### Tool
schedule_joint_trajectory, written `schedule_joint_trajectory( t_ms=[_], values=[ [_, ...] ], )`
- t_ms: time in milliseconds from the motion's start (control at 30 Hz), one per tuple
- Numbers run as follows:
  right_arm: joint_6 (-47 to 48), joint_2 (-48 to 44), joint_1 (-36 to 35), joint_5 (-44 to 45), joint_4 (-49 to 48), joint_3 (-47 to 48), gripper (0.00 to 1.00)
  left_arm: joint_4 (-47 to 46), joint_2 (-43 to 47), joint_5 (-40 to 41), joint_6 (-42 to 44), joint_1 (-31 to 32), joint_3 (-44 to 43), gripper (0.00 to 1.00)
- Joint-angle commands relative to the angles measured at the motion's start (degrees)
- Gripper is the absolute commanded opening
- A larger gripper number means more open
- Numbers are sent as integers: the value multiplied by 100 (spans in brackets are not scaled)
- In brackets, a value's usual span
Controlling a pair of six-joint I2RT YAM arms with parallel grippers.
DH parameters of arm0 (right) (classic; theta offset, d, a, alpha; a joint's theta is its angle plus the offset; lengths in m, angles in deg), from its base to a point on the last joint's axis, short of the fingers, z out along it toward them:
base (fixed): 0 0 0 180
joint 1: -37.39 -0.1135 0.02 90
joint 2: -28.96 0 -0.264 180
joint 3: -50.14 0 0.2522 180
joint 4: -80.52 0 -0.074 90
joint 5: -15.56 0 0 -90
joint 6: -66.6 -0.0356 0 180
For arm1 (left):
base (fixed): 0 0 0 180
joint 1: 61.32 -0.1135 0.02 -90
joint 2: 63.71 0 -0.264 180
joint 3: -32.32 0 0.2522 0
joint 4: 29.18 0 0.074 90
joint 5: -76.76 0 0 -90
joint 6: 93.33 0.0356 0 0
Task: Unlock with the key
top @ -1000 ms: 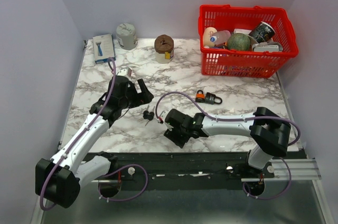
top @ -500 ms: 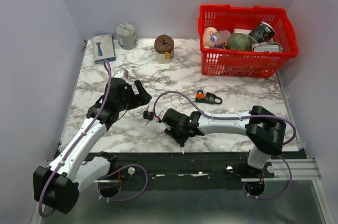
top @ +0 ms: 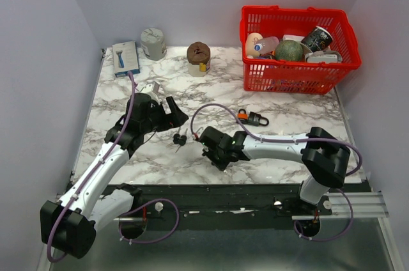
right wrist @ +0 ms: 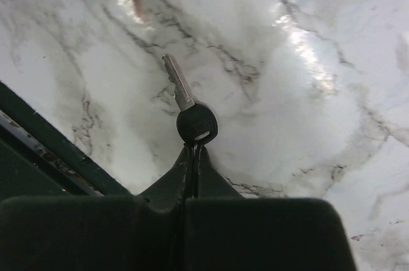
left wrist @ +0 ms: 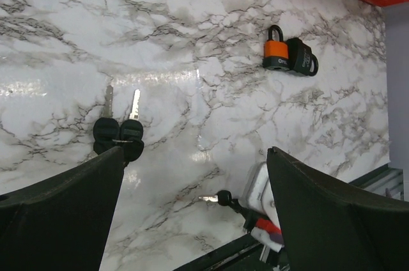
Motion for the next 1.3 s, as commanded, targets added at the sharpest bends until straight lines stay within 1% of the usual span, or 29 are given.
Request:
schedule_joint_trajectory(
  t_ms=[0, 33, 100, 200, 233, 300, 333, 433, 567, 667, 700, 733, 1000, 1133, 1200, 1233, 1267],
  values=[
    [-322, -596, 629, -270, -41, -120, 1, -514, -15, -845, 141, -25, 9, 98],
    [-462, -711, 952, -584, -85, -120, 1, -689, -41, -941, 141, -25, 18, 98],
    [-621, -957, 1270, -832, -217, -102, 1, -909, -67, -1326, 106, -8, 26, 98],
    [-981, -1362, 1780, -1228, -340, 29, 1, -1437, -102, -1662, 10, 159, 44, 97],
    [-1200, -1502, 1999, -1377, -358, 82, 1, -1638, -146, -1672, 9, 238, 35, 97],
    [-1447, -1608, 2185, -1457, -376, 266, 1, -1780, -216, -1654, 27, 526, 9, 97],
    [-1692, -1669, 2386, -1571, -376, 328, 1, -1833, -313, -1602, 27, 624, -17, 97],
    [-2088, -1854, 2668, -1651, -376, 583, 1, -1974, -584, -1452, 1, 1001, -79, 97],
    [-2563, -1995, 2941, -1712, -385, 873, 1, -2044, -954, -1268, -43, 1266, -202, 96],
    [-2933, -2039, 3021, -1861, -533, 987, 1, -2071, -1253, -1259, -96, 1398, -290, 94],
    [-2994, -2039, 3021, -1888, -638, 1005, 1, -2193, -1332, -1302, -105, 1433, -316, 91],
    [-3099, -2039, 3030, -1958, -674, 1031, 1, -2237, -1464, -1337, -131, 1460, -360, 85],
    [-3276, -2057, 3030, -2108, -850, 935, 1, -2835, -1869, -1452, -491, 1680, -387, 79],
    [-3250, -2066, 3030, -2099, -877, 909, 1, -2976, -2001, -1435, -571, 1715, -387, 67],
    [-3241, -2066, 3030, -2108, -877, 891, 1, -3011, -2001, -1408, -597, 1724, -387, 62],
    [-3250, -2074, 3030, -2108, -877, 874, 1, -3020, -2001, -1399, -606, 1724, -360, 57],
    [-3250, -2074, 3030, -2108, -877, 865, 1, -3055, -2001, -1391, -623, 1724, -360, 56]
  ],
)
